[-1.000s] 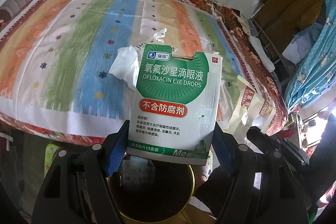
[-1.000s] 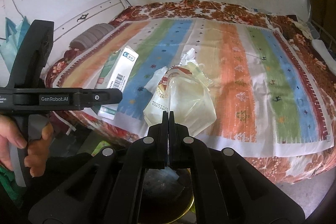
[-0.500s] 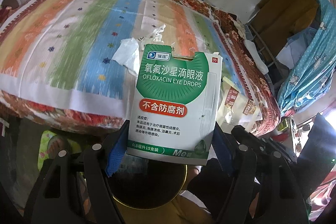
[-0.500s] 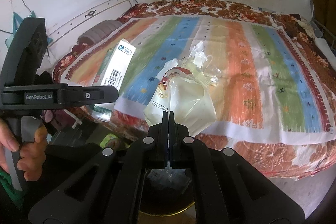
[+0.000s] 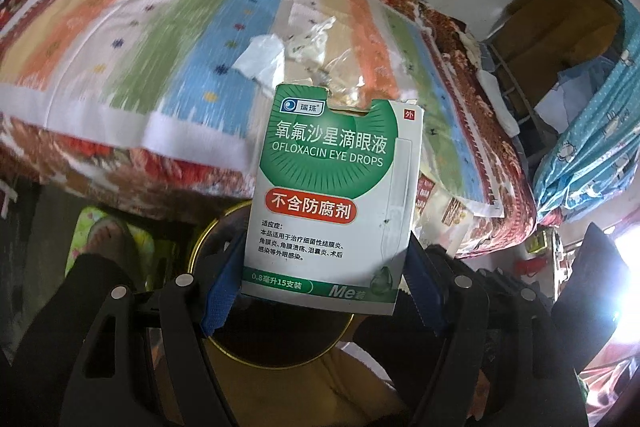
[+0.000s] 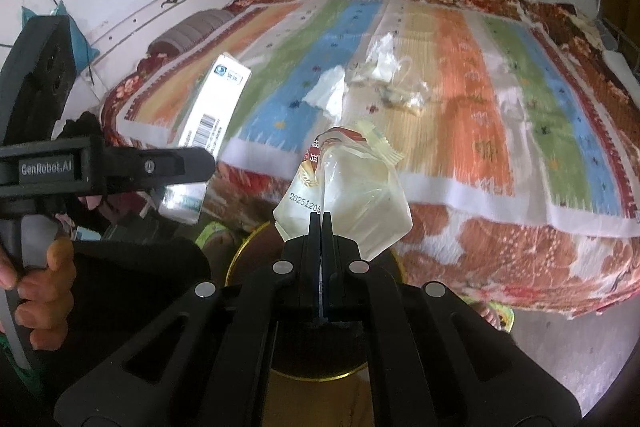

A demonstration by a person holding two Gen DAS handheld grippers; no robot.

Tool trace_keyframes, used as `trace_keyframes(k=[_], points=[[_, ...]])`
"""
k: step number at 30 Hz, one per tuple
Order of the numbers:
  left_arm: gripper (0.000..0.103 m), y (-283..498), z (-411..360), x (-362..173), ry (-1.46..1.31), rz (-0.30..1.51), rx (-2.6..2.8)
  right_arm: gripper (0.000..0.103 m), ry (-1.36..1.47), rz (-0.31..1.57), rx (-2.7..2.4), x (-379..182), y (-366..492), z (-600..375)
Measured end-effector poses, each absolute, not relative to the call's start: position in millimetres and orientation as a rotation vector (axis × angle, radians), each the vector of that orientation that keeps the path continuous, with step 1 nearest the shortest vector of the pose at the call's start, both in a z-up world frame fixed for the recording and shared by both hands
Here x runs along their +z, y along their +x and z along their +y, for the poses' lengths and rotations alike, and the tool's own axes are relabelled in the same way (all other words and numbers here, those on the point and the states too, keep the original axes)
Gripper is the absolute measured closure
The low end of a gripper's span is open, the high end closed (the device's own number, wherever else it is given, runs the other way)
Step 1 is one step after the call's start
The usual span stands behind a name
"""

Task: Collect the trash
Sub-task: 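Lift the box and bag with both grippers and carry them over the bin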

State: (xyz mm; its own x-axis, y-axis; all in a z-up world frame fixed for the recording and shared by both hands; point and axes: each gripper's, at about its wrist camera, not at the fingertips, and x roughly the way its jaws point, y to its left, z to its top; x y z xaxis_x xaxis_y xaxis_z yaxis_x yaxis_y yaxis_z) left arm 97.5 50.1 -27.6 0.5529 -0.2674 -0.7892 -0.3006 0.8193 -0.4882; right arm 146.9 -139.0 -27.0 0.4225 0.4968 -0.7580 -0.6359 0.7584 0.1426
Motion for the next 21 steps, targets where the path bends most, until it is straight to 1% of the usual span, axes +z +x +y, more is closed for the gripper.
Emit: trace_keyframes(k=[5, 12, 21], points=[[0.030, 97.8, 50.9, -43.9, -0.674, 1.057, 0.055, 0.103, -0.189, 0.952, 0.701, -44.8, 145.1, -137.4], [0.030, 100.6, 51.5, -63.8, -0.709, 1.132, 0.100, 0.103, -0.155, 1.073, 0.682, -70.6, 156.1, -138.0], [0.030, 109.3, 51.1, -86.1, -0.742, 1.205, 0.130, 0.103, -0.098, 1.181, 0.679, -93.2, 165.3, -136.9]])
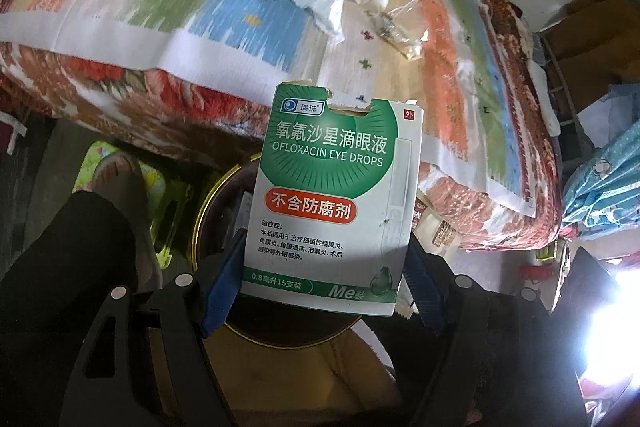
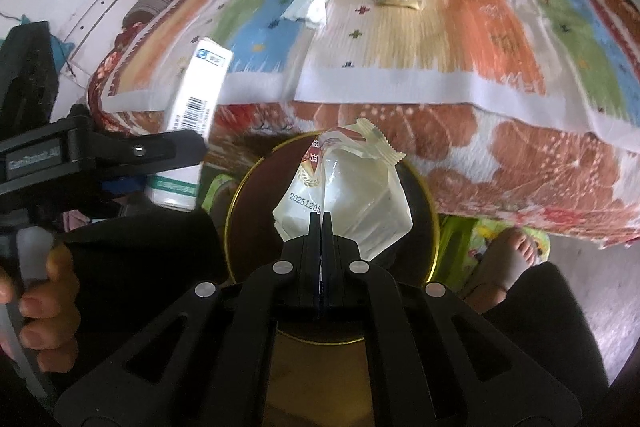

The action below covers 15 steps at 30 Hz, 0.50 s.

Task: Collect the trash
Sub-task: 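Lift the box and bag with both grippers and carry them over the bin, then open both grippers to drop the box and bag into the bin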

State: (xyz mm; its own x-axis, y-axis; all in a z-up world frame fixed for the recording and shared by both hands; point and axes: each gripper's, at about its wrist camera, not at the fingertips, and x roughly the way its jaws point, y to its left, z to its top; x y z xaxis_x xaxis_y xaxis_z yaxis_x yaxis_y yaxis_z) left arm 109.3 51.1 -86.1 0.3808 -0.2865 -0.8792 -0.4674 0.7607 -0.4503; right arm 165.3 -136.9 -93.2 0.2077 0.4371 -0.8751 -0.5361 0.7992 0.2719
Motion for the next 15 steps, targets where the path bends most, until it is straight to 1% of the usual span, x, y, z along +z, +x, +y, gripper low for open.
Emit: trace_keyframes(k=[13, 15], points=[[0.030, 116.4, 53.9, -100.5, -0.750, 1.254, 0.166, 0.103, -0.017, 1.302, 0.628, -124.8, 182.4, -138.9], [0.030, 117.2, 55.1, -101.9, -0.760, 1.256, 0.163, 0.098, -0.003, 1.317, 0.622, -128.1, 184.2, -139.8]])
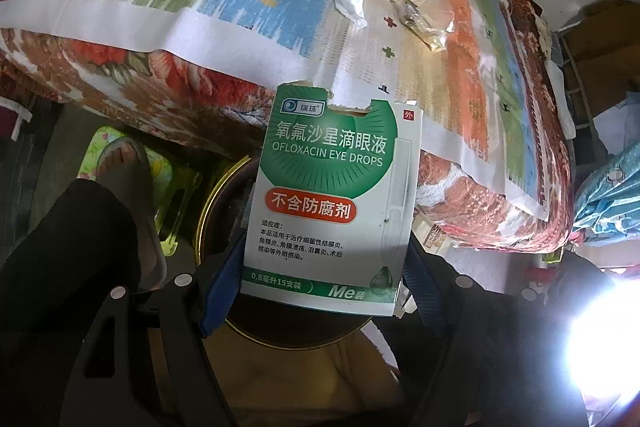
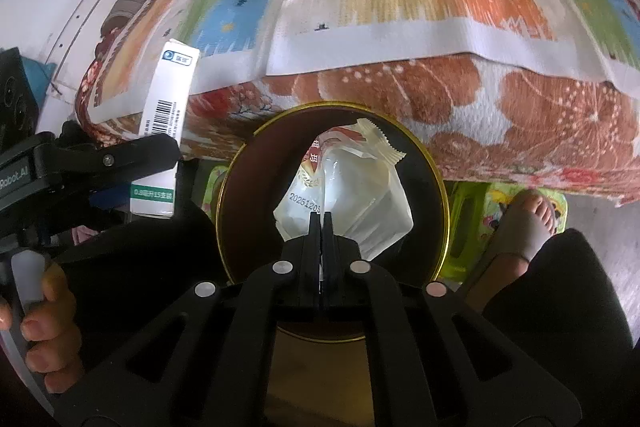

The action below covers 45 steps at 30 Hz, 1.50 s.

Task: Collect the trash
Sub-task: 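Open both grippers to drop the box and bag into the bin, then move both open grippers back to the white tissue and gold-foil packet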

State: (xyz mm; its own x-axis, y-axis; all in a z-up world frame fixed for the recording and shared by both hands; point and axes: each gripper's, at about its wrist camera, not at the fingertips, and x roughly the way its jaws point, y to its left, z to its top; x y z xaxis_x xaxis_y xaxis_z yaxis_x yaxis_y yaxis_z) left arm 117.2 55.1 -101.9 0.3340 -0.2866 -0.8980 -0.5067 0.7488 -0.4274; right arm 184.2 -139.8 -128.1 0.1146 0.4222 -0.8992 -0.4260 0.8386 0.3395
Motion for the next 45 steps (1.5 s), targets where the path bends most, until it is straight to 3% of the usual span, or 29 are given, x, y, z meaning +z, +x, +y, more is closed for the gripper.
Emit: trace_keyframes(k=[3, 22, 32, 45], points=[[0.020, 119.0, 56.1, -101.8, -0.787, 1.240, 0.140, 0.082, 0.007, 1.338, 0.624, -132.9, 185.2, -139.8], [0.018, 127.5, 70.7, -66.0, -0.689, 1.120, 0.191, 0.059, -0.026, 1.185, 0.618, -93.1, 191.4, -140.1], [0.009, 141.4, 99.0, -55.4, -0.721, 1.105, 0.203, 0.045, -0.041, 1.070, 0.669, -52.6, 200.8, -140.1], [0.006, 168.4, 110.4, -53.5, -0.653, 1.130, 0.207, 0.019, -0.128, 0.943, 0.664, -18.0, 223.2, -140.8]])
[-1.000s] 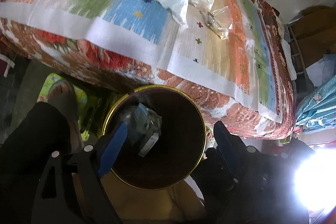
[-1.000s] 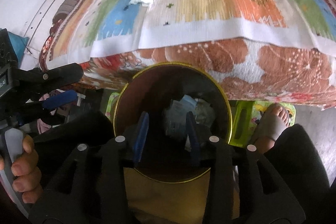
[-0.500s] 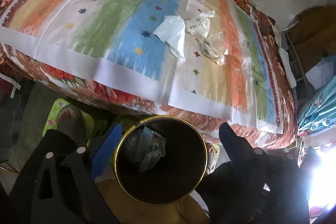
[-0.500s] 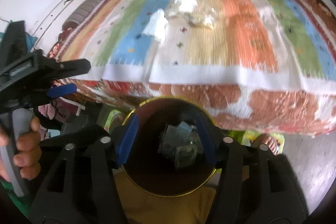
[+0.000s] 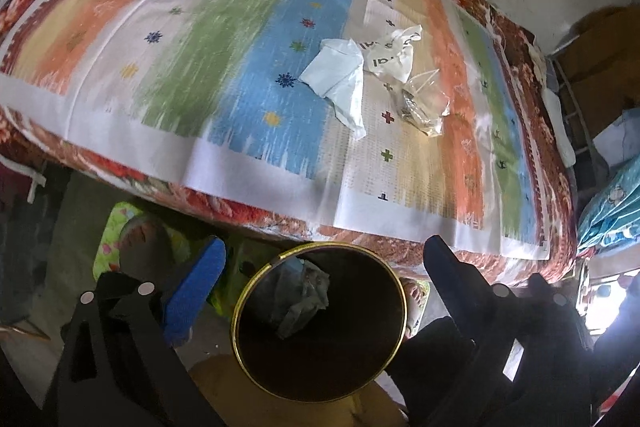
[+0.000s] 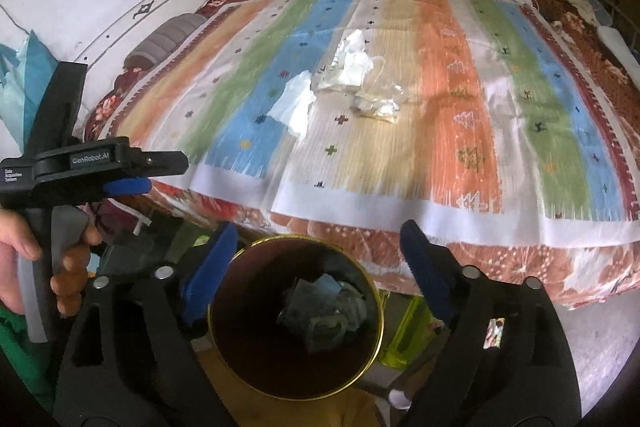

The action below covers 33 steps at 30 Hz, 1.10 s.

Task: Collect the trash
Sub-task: 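Move both open grippers back to the white tissue and gold-foil packet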

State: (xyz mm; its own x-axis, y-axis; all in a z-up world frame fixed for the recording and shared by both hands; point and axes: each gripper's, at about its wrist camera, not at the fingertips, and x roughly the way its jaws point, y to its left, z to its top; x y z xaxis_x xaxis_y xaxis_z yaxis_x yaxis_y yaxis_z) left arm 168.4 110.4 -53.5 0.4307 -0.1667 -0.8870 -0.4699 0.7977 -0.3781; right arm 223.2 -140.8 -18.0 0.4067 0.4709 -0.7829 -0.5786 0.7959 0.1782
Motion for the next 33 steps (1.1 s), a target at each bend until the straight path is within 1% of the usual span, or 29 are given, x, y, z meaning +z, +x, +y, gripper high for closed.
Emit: trace_keyframes(k=[4, 15, 22, 33], points=[[0.006, 183.6, 119.9, -55.2, -0.621, 1.140, 0.202, 0.010, -0.150, 0.904, 0.670, -14.0, 231.4, -135.0], [0.006, 206.7, 157.5, -67.5, -0.698, 1.127, 0.214, 0.009, -0.265, 0.845, 0.693, -27.0, 264.2, -104.2], [0.006, 222.6, 159.3, -72.5, -0.629, 1.105, 0.206, 0.009, -0.303, 0.839, 0.714, -42.0, 278.8, -92.1], [0.006, 248.1, 158.0, -85.0, -0.597, 1.087, 0.158, 0.009, -0.304, 0.818, 0.707, -51.4, 303.8, -86.3]])
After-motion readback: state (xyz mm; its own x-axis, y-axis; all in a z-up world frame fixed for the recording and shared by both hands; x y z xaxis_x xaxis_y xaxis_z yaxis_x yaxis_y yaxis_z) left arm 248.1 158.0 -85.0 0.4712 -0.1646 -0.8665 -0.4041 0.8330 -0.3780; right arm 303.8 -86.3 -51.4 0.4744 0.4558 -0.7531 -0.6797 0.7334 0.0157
